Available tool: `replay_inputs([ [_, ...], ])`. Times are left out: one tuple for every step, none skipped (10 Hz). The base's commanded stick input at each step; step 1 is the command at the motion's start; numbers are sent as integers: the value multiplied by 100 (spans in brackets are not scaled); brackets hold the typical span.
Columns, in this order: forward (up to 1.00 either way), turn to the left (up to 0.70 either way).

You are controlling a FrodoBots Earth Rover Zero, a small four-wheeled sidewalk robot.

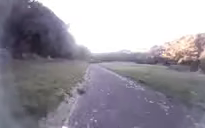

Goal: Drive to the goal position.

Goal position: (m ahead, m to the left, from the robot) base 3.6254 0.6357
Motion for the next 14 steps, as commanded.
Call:
replay_inputs([
  [100,0],
  [100,0],
  [100,0],
  [100,0],
  [100,38],
  [100,38],
  [100,38],
  [100,14],
  [100,4],
  [100,0],
  [100,0],
  [100,0],
  [100,0],
  [100,0],
])
